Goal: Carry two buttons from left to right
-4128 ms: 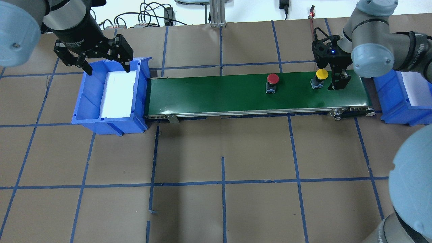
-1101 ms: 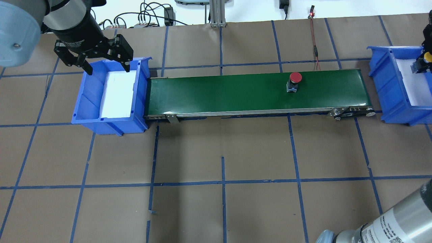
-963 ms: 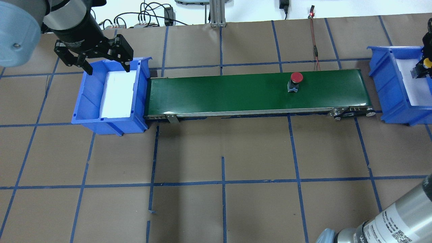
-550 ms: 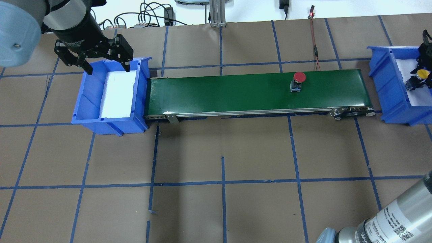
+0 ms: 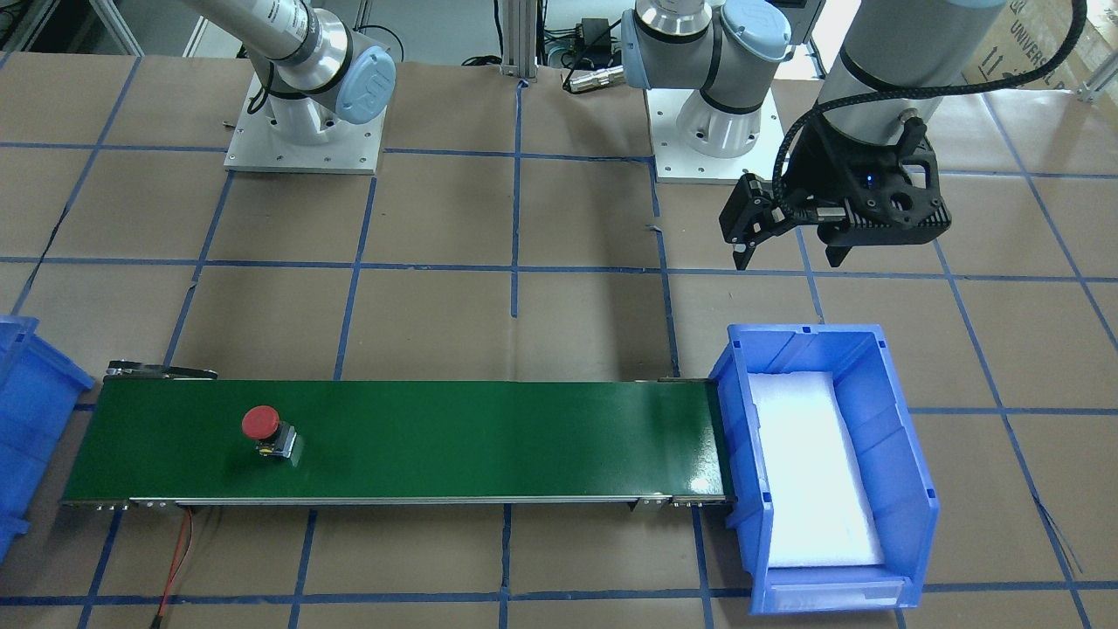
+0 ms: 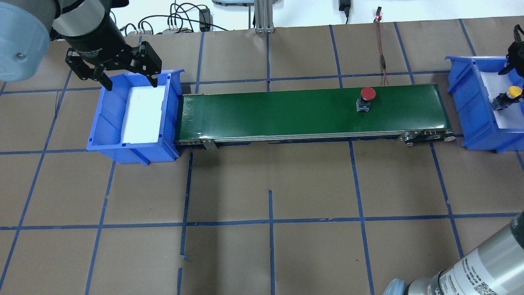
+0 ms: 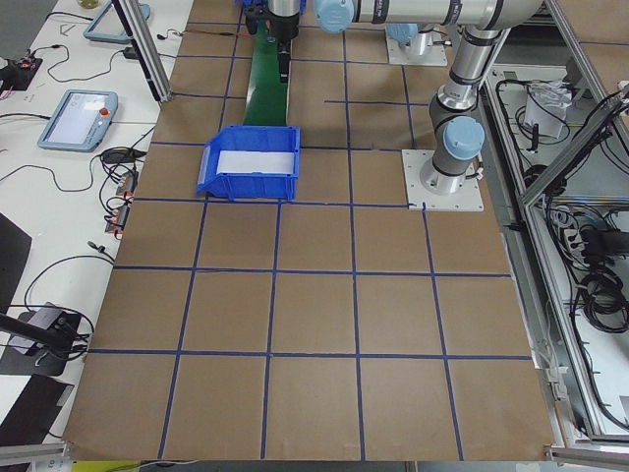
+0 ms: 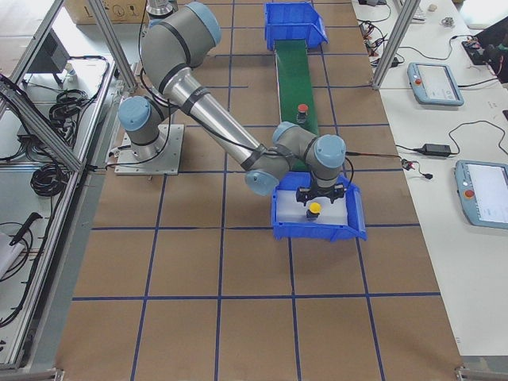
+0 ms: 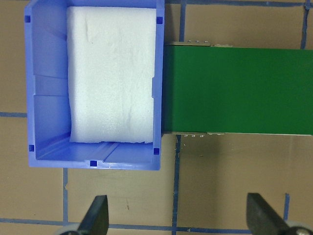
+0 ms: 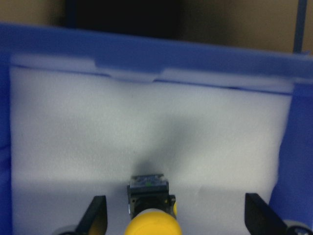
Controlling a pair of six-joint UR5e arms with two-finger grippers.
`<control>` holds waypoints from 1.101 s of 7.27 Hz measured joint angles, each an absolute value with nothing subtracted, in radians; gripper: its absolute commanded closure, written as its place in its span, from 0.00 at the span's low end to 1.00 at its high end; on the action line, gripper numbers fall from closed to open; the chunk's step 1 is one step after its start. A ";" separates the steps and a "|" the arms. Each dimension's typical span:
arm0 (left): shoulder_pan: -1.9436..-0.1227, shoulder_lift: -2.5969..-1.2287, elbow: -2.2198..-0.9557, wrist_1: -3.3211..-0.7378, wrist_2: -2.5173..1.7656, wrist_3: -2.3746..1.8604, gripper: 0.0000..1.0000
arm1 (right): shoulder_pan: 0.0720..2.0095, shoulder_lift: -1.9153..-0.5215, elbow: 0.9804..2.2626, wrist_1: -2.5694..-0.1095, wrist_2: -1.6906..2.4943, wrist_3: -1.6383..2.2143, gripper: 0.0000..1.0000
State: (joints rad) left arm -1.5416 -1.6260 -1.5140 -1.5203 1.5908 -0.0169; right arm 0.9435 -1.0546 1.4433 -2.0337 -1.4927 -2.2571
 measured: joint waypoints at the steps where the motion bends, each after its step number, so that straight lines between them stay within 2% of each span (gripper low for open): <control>1: -1.542 -1.626 -1.514 -1.520 1.591 -0.017 0.00 | 0.992 -1.105 1.443 -1.981 -1.493 -2.228 0.02; 3: -1.542 -1.626 -1.514 -1.520 1.591 -0.017 0.00 | 1.136 -1.152 1.452 -1.930 -1.501 -2.061 0.01; 5: -1.542 -1.626 -1.514 -1.520 1.591 -0.017 0.00 | 1.259 -1.117 1.475 -1.930 -1.501 -1.899 0.01; 8: -1.542 -1.626 -1.514 -1.520 1.591 -0.017 0.00 | 1.290 -1.101 1.501 -1.925 -1.495 -1.847 0.01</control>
